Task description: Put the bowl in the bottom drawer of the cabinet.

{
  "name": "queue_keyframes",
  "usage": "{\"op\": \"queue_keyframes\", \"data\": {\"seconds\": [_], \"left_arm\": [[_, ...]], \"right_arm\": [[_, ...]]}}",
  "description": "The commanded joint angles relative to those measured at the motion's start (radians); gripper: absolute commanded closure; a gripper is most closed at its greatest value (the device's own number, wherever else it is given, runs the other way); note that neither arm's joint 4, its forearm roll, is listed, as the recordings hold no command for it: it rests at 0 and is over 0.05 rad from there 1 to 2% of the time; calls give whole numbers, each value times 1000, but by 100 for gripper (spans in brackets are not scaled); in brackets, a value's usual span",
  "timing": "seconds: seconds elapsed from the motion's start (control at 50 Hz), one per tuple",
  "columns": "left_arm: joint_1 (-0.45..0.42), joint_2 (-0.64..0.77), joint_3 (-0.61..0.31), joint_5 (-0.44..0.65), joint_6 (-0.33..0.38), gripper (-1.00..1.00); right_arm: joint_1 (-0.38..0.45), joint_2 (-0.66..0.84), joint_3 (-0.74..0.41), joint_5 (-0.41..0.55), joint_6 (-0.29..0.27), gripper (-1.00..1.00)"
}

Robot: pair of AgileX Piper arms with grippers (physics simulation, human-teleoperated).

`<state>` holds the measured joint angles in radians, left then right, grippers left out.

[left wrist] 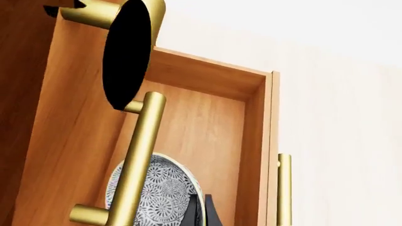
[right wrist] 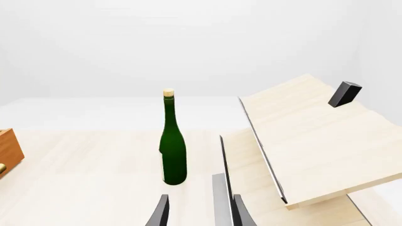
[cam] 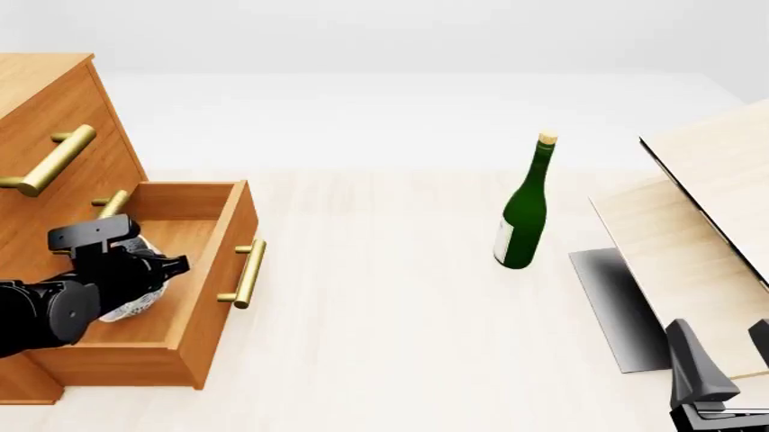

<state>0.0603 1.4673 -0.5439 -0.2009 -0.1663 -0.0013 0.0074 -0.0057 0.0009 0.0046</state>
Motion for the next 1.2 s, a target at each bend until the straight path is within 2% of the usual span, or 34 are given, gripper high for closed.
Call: {"op": "queue_keyframes", "data": {"seconds": [0.02,0.2,0.22,0.46,0.78,0.94,1.2], "left_arm": [[13,16,1,-24,-4,100],[20,13,-7,-21,-15,100],[19,16,-5,-25,-16,-100],[41,-18,15,-35,-39,-100],[82,-62,21,-42,-33,-100],[10,-111,8,-29,-92,-100],[-33,-193,-9,-30,-183,-100]], "right_arm": [[0,0,0,0,0,-100],[0,0,0,0,0,-100],[0,0,0,0,0,-100],[0,0,0,0,0,-100],[0,0,0,0,0,-100],[0,0,0,0,0,-100],[0,0,0,0,0,-100]]}}
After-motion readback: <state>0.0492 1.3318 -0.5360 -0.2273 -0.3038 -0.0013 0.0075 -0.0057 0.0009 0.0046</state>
